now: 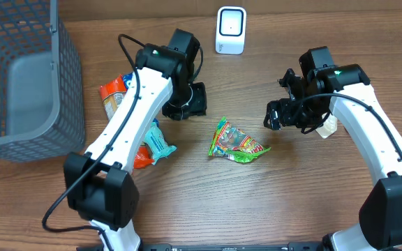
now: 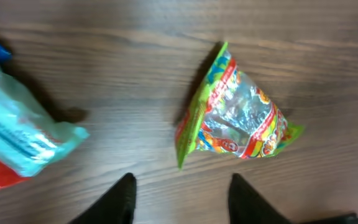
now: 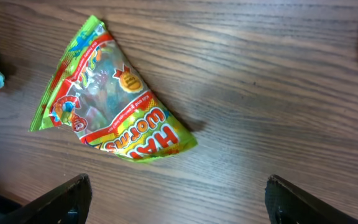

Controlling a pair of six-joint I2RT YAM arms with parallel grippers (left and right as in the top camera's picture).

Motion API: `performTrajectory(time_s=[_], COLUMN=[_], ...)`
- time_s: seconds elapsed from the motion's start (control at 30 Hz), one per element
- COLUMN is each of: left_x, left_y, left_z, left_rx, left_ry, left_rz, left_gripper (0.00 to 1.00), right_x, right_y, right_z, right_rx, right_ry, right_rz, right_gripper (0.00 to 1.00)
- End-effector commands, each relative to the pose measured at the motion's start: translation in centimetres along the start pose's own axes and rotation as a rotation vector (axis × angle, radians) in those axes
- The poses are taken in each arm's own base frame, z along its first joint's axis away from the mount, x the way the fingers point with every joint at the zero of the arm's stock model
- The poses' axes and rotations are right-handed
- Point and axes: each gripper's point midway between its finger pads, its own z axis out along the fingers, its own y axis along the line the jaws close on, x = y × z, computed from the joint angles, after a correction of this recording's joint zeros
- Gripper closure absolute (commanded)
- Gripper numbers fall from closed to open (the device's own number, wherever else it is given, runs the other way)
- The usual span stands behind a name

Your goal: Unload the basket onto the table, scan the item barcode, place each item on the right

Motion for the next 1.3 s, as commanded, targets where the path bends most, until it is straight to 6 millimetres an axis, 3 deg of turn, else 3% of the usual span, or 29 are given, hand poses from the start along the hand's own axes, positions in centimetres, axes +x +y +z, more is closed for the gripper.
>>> performTrajectory(time_s=[0.0, 0.2, 0.53, 0.83, 0.87, 0.9, 0.93, 0.97, 1.27], left_x=[2.2, 4.4, 6.1, 5.6, 5.4, 5.2, 4.9, 4.8, 3.1], left_y=[-1.2, -2.0, -0.6, -3.5, -4.1, -4.7, -5.3, -5.7, -4.7], left_z=[3.5, 6.9, 12.6, 15.7, 15.8, 15.9, 15.9, 16.0, 15.6], left_rx=[0.091, 0.180, 0.122, 0.191, 0.203, 0.216, 0.229, 0.238, 0.212], left_ry=[0.171, 0.290, 0.279, 0.170, 0.156, 0.142, 0.127, 0.115, 0.066], left_rz=[0.038, 0.031, -0.085, -0.090, -0.089, -0.085, -0.083, -0.089, -0.217], left_gripper=[0.59, 0.62, 0.61, 0.59, 0.62, 0.72, 0.88, 0.96, 0.96], right_x=[-0.2, -0.1, -0.1, -0.2, -0.2, -0.2, -0.3, -0.3, -0.1], right_y=[0.4, 0.4, 0.4, 0.4, 0.4, 0.4, 0.4, 0.4, 0.5], right_z=[-1.2, -1.2, -1.2, -1.2, -1.2, -1.2, -1.2, -1.2, -1.1], right_rx=[0.000, 0.000, 0.000, 0.000, 0.000, -0.001, -0.001, -0.001, -0.007], right_ry=[-0.033, -0.028, -0.030, -0.033, -0.035, -0.035, -0.036, -0.036, -0.031], right_rz=[-0.019, -0.018, -0.019, -0.020, -0.020, -0.020, -0.021, -0.020, -0.018], right_gripper=[0.08, 0.07, 0.07, 0.07, 0.07, 0.07, 0.07, 0.07, 0.07])
